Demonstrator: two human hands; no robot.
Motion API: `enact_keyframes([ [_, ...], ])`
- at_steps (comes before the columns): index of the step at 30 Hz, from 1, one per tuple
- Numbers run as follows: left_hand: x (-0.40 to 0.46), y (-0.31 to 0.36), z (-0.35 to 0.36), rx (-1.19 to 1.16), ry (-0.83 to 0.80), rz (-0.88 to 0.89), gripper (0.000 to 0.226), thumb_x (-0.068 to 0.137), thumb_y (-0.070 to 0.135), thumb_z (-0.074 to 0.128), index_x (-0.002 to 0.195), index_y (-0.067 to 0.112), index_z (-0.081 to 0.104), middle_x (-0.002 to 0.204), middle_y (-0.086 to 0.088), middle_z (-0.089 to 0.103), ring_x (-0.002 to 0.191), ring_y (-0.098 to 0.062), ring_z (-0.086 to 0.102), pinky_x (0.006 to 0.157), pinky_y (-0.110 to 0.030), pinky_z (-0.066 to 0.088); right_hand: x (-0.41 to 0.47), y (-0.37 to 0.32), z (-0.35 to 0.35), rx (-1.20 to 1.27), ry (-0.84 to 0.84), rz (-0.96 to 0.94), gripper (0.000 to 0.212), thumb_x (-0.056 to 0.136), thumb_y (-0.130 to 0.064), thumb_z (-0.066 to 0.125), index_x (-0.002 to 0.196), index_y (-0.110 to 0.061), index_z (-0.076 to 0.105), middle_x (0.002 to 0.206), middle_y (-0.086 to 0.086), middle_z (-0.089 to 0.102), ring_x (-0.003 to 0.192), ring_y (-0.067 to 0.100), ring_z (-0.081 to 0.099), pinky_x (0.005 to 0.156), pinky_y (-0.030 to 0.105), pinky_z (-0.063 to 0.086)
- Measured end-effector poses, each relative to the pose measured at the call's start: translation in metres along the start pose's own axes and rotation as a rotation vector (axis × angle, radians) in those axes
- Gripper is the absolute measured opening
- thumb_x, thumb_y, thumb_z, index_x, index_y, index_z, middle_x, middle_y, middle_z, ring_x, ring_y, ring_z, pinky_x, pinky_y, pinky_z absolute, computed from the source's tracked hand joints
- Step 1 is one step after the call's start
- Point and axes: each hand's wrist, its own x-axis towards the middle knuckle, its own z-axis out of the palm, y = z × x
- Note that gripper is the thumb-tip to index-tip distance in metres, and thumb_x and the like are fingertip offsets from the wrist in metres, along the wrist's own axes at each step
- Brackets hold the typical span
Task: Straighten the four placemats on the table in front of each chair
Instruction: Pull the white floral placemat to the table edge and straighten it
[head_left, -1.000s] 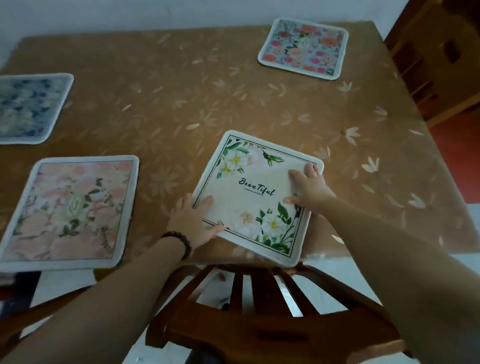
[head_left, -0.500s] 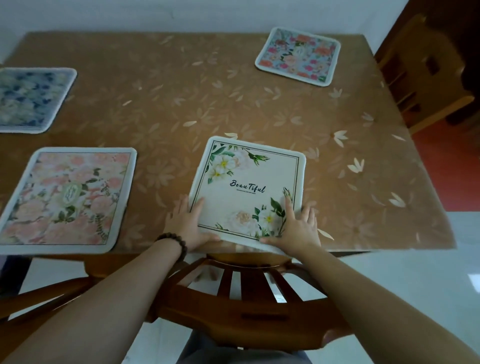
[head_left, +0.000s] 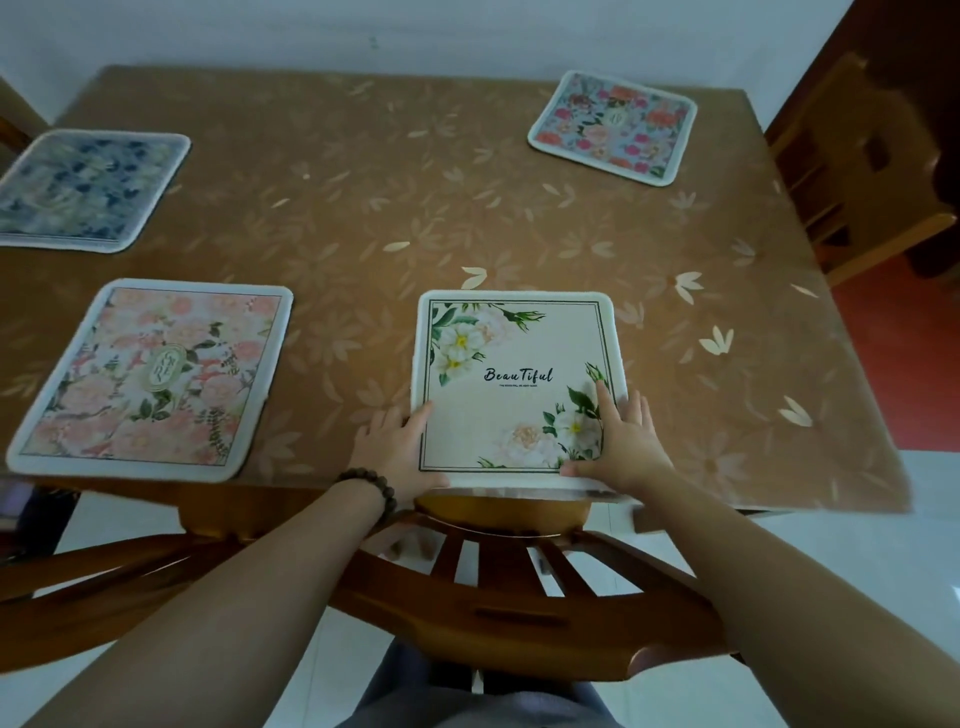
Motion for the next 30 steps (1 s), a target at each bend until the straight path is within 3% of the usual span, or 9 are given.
enact_keyframes([
  [4,-0.001,0.008,0.009,0.019,-0.104,-0.028,0.123,0.061,0.069,0.071,0.148,0.033,-0.008,0.159,-0.01,-0.01,0.145,-0.027,-0.008,0.115,-0.047,0.006,-0.014,0.008,0.012,0.004,-0.049,0.034,0.138,0.055,-0.069,0.075,0.143,-0.033,-0.025,0.154,0.02,-0.02,0.141,0.035,-0.023,0.115,0.048,0.0],
  [6,-0.003,0.012,0.014,0.008,-0.115,-0.039,0.124,0.062,0.066,0.073,0.148,0.033,-0.01,0.157,-0.012,-0.018,0.144,-0.026,-0.015,0.115,-0.045,0.002,-0.019,0.009,0.017,0.03,-0.027,0.022,0.137,0.056,-0.064,0.078,0.143,-0.034,-0.024,0.155,0.017,-0.022,0.141,0.032,-0.024,0.115,0.047,0.001],
  [12,-0.006,0.012,0.015,-0.04,-0.047,-0.055,0.121,0.062,0.058,0.079,0.15,0.032,0.001,0.158,-0.011,-0.012,0.145,-0.026,-0.008,0.115,-0.044,0.009,-0.027,0.009,0.031,0.074,0.063,0.015,0.125,0.066,-0.049,0.08,0.146,-0.038,-0.016,0.157,0.012,-0.018,0.143,0.028,-0.019,0.112,0.053,0.016],
  [20,-0.008,0.01,0.013,-0.029,-0.021,-0.061,0.119,0.061,0.058,0.079,0.15,0.03,0.006,0.159,-0.008,-0.006,0.146,-0.023,-0.003,0.116,-0.044,0.01,-0.035,0.009,0.038,0.118,0.114,-0.002,0.121,0.067,-0.047,0.08,0.148,-0.031,-0.009,0.157,0.013,-0.012,0.144,0.031,-0.013,0.117,0.047,0.015],
  [24,-0.009,0.013,0.012,-0.01,-0.082,-0.065,0.121,0.063,0.057,0.079,0.15,0.029,-0.001,0.158,-0.011,-0.014,0.145,-0.025,-0.01,0.116,-0.045,0.007,-0.035,0.007,0.038,0.08,0.117,0.005,0.121,0.069,-0.048,0.078,0.149,-0.029,-0.01,0.157,0.015,-0.014,0.143,0.032,-0.015,0.116,0.046,0.008],
  [30,-0.012,0.021,0.005,-0.006,-0.152,-0.111,0.115,0.07,0.06,0.071,0.15,0.03,-0.006,0.157,-0.013,-0.018,0.145,-0.029,-0.01,0.116,-0.046,0.006,-0.034,0.005,0.031,0.008,0.049,0.03,0.122,0.067,-0.061,0.071,0.149,-0.024,-0.012,0.156,0.018,-0.017,0.143,0.032,-0.018,0.115,0.048,0.004],
])
